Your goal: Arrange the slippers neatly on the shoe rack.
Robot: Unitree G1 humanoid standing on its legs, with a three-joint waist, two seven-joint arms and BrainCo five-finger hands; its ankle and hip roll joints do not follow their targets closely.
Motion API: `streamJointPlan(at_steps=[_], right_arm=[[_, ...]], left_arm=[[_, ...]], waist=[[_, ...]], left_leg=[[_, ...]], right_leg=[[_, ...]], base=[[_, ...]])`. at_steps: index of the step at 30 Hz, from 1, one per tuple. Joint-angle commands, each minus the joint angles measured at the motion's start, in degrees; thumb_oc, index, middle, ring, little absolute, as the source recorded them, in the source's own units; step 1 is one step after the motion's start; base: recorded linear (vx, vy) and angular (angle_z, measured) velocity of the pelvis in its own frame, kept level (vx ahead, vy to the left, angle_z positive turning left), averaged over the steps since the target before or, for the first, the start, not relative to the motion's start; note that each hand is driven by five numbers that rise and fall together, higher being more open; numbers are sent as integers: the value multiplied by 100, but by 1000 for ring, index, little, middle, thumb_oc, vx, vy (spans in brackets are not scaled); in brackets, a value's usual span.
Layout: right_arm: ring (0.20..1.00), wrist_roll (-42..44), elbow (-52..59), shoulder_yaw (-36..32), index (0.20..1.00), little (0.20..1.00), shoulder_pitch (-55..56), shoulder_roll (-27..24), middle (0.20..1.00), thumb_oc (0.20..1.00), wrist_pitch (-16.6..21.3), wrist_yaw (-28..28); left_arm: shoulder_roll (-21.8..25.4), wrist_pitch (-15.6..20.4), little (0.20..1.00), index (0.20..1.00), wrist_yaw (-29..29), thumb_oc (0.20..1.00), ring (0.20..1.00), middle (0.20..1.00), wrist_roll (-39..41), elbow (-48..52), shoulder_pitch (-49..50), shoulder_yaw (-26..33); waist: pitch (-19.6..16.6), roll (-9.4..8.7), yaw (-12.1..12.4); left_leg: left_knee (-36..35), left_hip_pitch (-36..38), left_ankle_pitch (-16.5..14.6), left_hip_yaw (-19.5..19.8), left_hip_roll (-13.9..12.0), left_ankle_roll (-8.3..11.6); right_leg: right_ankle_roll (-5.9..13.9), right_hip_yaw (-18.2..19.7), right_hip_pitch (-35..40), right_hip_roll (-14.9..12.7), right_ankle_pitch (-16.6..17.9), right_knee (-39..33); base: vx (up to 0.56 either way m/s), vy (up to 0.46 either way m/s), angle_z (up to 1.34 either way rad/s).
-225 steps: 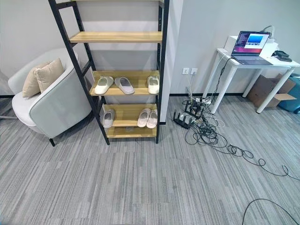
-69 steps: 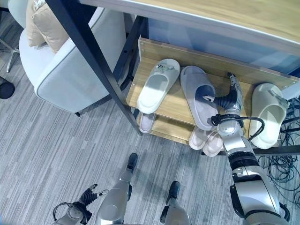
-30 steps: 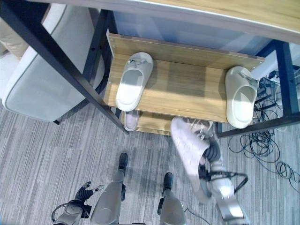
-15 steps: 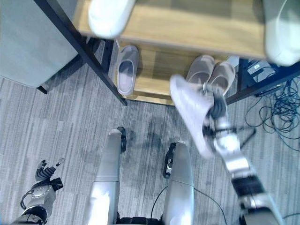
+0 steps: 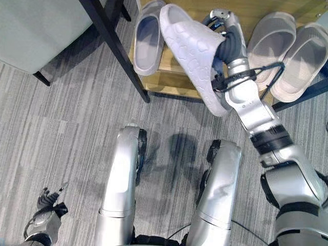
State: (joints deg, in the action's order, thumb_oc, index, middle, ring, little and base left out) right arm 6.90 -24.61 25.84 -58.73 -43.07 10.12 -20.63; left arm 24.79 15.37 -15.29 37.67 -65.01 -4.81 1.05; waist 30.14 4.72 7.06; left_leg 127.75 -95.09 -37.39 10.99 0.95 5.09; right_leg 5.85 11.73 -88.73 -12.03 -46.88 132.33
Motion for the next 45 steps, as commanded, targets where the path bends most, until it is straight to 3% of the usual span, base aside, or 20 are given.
streamJointPlan(at_steps=[1,13,15,18,32,45], right_arm=[[200,-40,331,-326,200,200,-484,-22,200,200,138,-372],[200,633,-1334,-310,200,200,-1635,213,200,200,-175,-765],[200,802,-2166,-150,200,200,-2044,373,200,200,-306,-776],[200,654,-2789,155,200,200,-2469,571,200,200,-579,-723],[200,522,-4330,688,200,200,-3313,1452,200,200,-875,-911],[200,264,-4701,731,200,200,-3219,1130,200,200,-978,-1303]], left_arm=[[40,91,1000,1000,4,1000,1000,1000,61,-100,255,-160],[58,-6,1000,1000,133,1000,1000,1000,-2,338,325,-744],[70,-58,1000,1000,203,1000,1000,1000,-15,290,300,-913],[85,-108,1000,1000,231,1000,1000,1000,-45,223,251,-1001],[132,-219,1000,1000,115,1000,1000,1000,-708,-65,291,-1829],[77,-199,1000,1000,84,1000,1000,1000,-995,103,548,-2321]], waist=[[-35,41,139],[-35,23,243],[-35,31,312],[-35,4,343],[-35,-91,569],[-35,-20,598]], left_leg=[[-385,513,-400,-127,-10,-704],[-95,513,-576,-61,61,-601],[-37,513,-616,-39,54,-595],[3,513,-674,-21,30,-594],[148,513,-972,-14,-26,-673],[117,513,-1079,-200,-12,-686]], right_leg=[[-506,160,597,111,825,-53],[-461,274,812,-4,822,215],[-461,281,824,1,828,242],[-502,259,831,1,826,228],[-506,89,913,-65,903,86],[-547,33,1047,-150,950,40]], base=[[31,34,-22],[25,25,-1],[18,68,-2],[18,55,-1],[10,57,-1],[5,36,3]])
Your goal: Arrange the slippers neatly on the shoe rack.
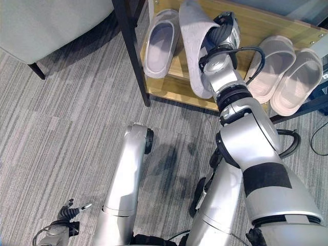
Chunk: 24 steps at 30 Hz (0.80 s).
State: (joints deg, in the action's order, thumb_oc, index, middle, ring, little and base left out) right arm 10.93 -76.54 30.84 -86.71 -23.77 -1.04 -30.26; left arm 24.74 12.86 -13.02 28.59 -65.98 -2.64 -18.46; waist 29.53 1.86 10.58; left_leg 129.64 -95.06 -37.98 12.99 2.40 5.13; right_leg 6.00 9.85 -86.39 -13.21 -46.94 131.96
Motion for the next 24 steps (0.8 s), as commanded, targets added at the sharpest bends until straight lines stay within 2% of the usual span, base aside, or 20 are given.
streamJointPlan(at_steps=[1,8,9,10,11,14,24], right_arm=[[200,-138,462,246,200,200,-411,-843,200,200,157,-341],[200,-175,427,365,200,200,-410,-934,200,200,186,-370],[335,-173,424,367,335,335,-411,-935,335,335,188,-369],[558,-127,410,371,558,558,-403,-943,558,558,211,-378],[1000,-126,409,373,1000,1000,-404,-943,1000,1000,213,-377],[1000,193,490,330,1000,1000,-411,-945,1000,1000,365,-377],[1000,296,319,408,1000,1000,-430,-972,1000,1000,377,-227]], left_arm=[[51,51,1000,1000,-149,1000,1000,1000,-92,138,334,-368],[-53,72,1000,1000,-211,1000,1000,1000,-130,27,382,-478],[-55,73,1000,1000,-211,1000,1000,1000,-130,26,380,-479],[-72,73,1000,1000,-211,1000,1000,1000,-158,3,371,-504],[-73,74,1000,1000,-211,1000,1000,1000,-158,2,370,-505],[-78,101,1000,1000,-250,1000,1000,1000,-252,-16,308,-581],[-92,45,1000,1000,-103,1000,1000,1000,-297,75,329,-755]], waist=[[26,262,238],[26,255,228],[26,256,229],[26,251,226],[26,251,226],[26,245,225],[26,226,191]], left_leg=[[-71,510,-1031,-409,-154,-691],[-52,510,-1070,-472,-150,-661],[-52,510,-1070,-472,-150,-661],[-56,510,-1078,-477,-146,-662],[-56,510,-1078,-478,-146,-662],[-71,510,-1087,-482,-119,-645],[-83,510,-1114,-526,-132,-611]], right_leg=[[-575,237,811,-32,948,84],[-636,290,781,-22,923,146],[-636,289,781,-22,923,145],[-649,292,778,-26,918,144],[-650,292,778,-26,918,144],[-678,303,768,-21,910,143],[-748,322,746,-5,881,138]], base=[[0,0,0],[0,0,0],[0,0,0],[0,0,0],[0,0,0],[2,11,0],[0,0,0]])
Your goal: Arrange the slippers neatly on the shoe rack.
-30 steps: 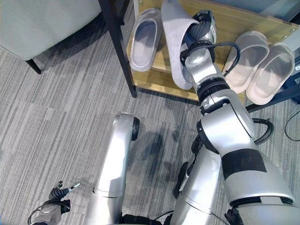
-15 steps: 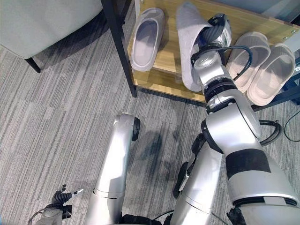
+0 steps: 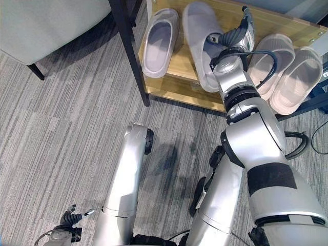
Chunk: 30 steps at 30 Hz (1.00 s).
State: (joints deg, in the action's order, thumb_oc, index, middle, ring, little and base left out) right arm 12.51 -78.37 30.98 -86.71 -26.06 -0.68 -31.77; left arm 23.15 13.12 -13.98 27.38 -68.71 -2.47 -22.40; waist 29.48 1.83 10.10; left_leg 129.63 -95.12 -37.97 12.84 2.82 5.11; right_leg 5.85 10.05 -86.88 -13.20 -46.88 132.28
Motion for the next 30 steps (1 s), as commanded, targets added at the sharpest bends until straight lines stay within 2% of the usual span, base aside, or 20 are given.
streamJointPlan(at_steps=[1,11,16,19,25,28,30], right_arm=[[1000,169,487,384,1000,1000,-393,-738,1000,1000,349,-59],[1000,195,491,370,1000,1000,-218,-644,1000,1000,344,108],[1000,207,896,249,1000,1000,85,-598,1000,1000,419,134],[1000,372,1681,-112,1000,1000,578,-616,1000,1000,668,21],[1000,-45,3203,-710,1000,1000,1793,-872,1000,1000,942,-97],[1000,-464,4021,-1105,1000,1000,2584,-1006,1000,1000,989,-149],[1000,-558,4147,-1150,1000,1000,2747,-988,1000,1000,998,-141]], left_arm=[[69,14,1000,1000,8,1000,1000,1000,-181,348,314,-374],[-1,-109,1000,1000,192,1000,1000,1000,-341,271,323,-522],[-30,-119,1000,1000,182,1000,1000,1000,-390,217,314,-475],[-107,-135,1000,1000,159,1000,1000,1000,-450,172,293,-401],[-141,-55,1000,1000,118,1000,1000,1000,-831,365,359,-372],[-113,-22,1000,1000,121,1000,1000,1000,-1028,548,453,-373],[-122,-26,1000,1000,131,1000,1000,1000,-1069,558,474,-364]], waist=[[31,235,223],[31,199,157],[31,150,88],[31,98,8],[31,23,-90],[31,9,-137],[31,11,-147]], left_leg=[[-76,517,-1110,-509,-154,-603],[-98,517,-1112,-556,-189,-578],[-139,517,-1086,-564,-193,-557],[-135,517,-1071,-575,-184,-553],[-143,517,-1050,-593,-186,-541],[-127,517,-1022,-610,-177,-536],[-117,517,-1020,-600,-171,-535]], right_leg=[[-727,307,806,-8,873,120],[-733,354,735,54,874,157],[-725,387,720,72,873,161],[-726,400,721,95,888,164],[-708,416,699,87,876,182],[-716,448,665,93,867,224],[-714,455,656,101,881,232]], base=[[0,0,0],[0,0,0],[-4,-2,-1],[0,0,0],[-1,-27,-2],[-3,-42,-2],[0,-22,0]])
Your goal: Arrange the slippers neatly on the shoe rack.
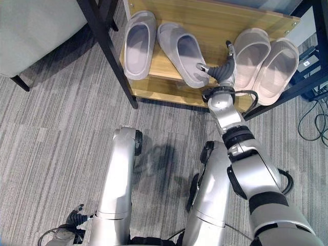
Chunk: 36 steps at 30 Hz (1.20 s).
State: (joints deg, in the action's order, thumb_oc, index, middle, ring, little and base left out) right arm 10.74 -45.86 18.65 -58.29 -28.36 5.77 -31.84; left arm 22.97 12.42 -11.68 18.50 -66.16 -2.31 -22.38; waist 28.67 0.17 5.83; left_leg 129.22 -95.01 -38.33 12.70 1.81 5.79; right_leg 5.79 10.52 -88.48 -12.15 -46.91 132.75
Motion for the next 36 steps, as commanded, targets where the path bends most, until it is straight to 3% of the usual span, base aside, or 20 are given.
streamJointPlan(at_steps=[1,18,19,25,27,36], right_arm=[[1000,-472,1031,-6,1000,1000,106,-737,1000,1000,327,-91],[1000,-1093,1415,150,1000,1000,315,-677,1000,1000,273,92],[1000,-1918,1927,205,1000,1000,484,-937,1000,1000,229,-19],[1000,-2140,2142,227,1000,1000,563,-950,1000,1000,192,67],[1000,-2654,2199,473,1000,1000,554,-1139,1000,1000,80,157],[1000,-2586,2148,444,1000,1000,1023,-824,1000,1000,111,375]], left_arm=[[-89,32,1000,1000,-92,1000,1000,1000,-267,279,482,-355],[-102,64,1000,1000,-152,1000,1000,1000,-425,277,422,-284],[-142,96,1000,1000,-180,1000,1000,1000,-561,263,407,-215],[-152,106,1000,1000,-216,1000,1000,1000,-637,264,385,-181],[-151,124,1000,1000,-198,1000,1000,1000,-666,269,397,-125],[-194,134,1000,1000,-210,1000,1000,1000,-692,224,402,-75]], waist=[[112,187,280],[112,190,272],[112,173,258],[112,152,270],[112,150,273],[112,136,268]], left_leg=[[-63,506,-981,-585,-71,-599],[-5,506,-961,-550,-39,-572],[45,506,-980,-524,-33,-552],[102,506,-1000,-503,-37,-546],[95,506,-1005,-499,-46,-549],[152,506,-995,-499,-18,-541]], right_leg=[[-703,418,800,5,882,202],[-666,426,802,22,894,251],[-657,444,811,28,881,287],[-651,444,817,52,894,309],[-644,439,811,50,900,285],[-624,437,865,50,938,308]], base=[[0,0,0],[0,-2,0],[0,0,0],[0,0,0],[0,0,0],[0,0,0]])
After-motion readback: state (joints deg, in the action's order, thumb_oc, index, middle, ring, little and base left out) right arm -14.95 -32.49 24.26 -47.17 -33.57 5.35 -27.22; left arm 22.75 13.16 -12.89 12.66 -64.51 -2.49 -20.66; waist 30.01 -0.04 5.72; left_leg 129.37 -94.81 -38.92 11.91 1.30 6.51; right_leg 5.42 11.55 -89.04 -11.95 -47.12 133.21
